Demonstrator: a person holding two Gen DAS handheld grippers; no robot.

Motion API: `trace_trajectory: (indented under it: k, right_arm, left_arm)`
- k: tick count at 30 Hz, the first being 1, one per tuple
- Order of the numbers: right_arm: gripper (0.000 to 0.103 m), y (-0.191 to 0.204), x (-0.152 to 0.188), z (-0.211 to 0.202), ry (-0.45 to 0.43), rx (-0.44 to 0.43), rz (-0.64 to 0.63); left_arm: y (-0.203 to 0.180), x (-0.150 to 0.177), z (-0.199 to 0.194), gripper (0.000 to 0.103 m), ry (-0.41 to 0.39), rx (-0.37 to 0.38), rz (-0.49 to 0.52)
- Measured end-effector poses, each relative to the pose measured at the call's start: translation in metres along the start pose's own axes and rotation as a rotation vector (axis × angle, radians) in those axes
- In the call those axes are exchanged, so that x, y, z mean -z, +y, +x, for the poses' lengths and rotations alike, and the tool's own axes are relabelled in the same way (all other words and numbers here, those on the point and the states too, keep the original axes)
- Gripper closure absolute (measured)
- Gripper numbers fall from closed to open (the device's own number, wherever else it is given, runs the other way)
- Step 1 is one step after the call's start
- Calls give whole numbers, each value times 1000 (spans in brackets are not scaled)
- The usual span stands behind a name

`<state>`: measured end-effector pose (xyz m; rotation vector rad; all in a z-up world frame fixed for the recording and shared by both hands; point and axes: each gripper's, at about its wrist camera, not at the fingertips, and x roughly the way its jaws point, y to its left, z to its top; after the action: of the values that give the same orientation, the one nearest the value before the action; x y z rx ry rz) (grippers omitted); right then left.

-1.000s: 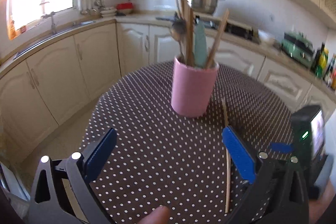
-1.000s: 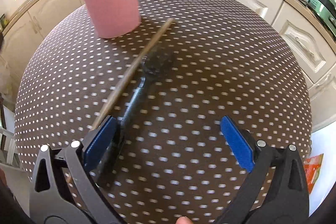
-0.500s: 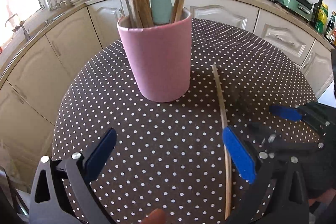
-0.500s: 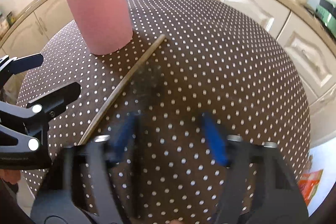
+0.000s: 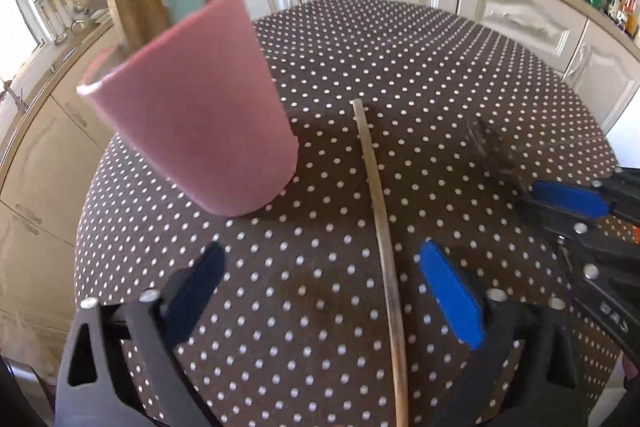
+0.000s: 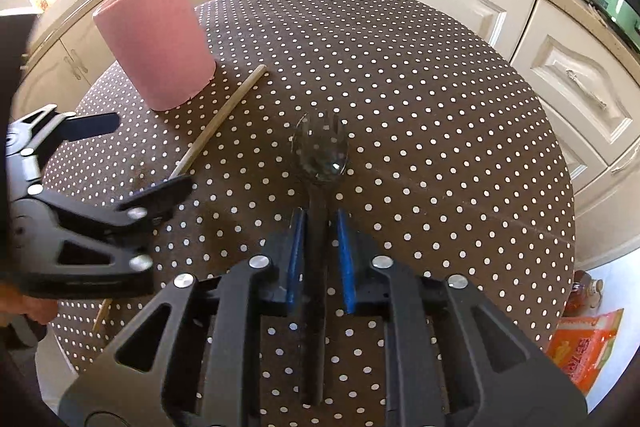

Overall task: Organize utensils
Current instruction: 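Grasp the black fork with the right tool while the left tool grasps the last chopstick, then lift fork and chopstick over the pink cup and lower them in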

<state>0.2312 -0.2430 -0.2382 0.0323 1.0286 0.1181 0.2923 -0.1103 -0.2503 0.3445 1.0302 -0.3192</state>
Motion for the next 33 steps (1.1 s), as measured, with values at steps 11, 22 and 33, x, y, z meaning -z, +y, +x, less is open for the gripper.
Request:
trace_trajectory:
  k: [11,22,33]
  right_arm:
    - [91,-3,-11,6,5,-9,-17]
    - [91,-28,6,-30,-149,-198,140]
    - [91,-21,-3,-82,-360,-287,140]
  left_arm:
    - [-2,-10,-1,98,-3,142,-35]
    - [8,26,-49,98,-162,235,-105]
    - [28,36,-135,98,-423,255,-138]
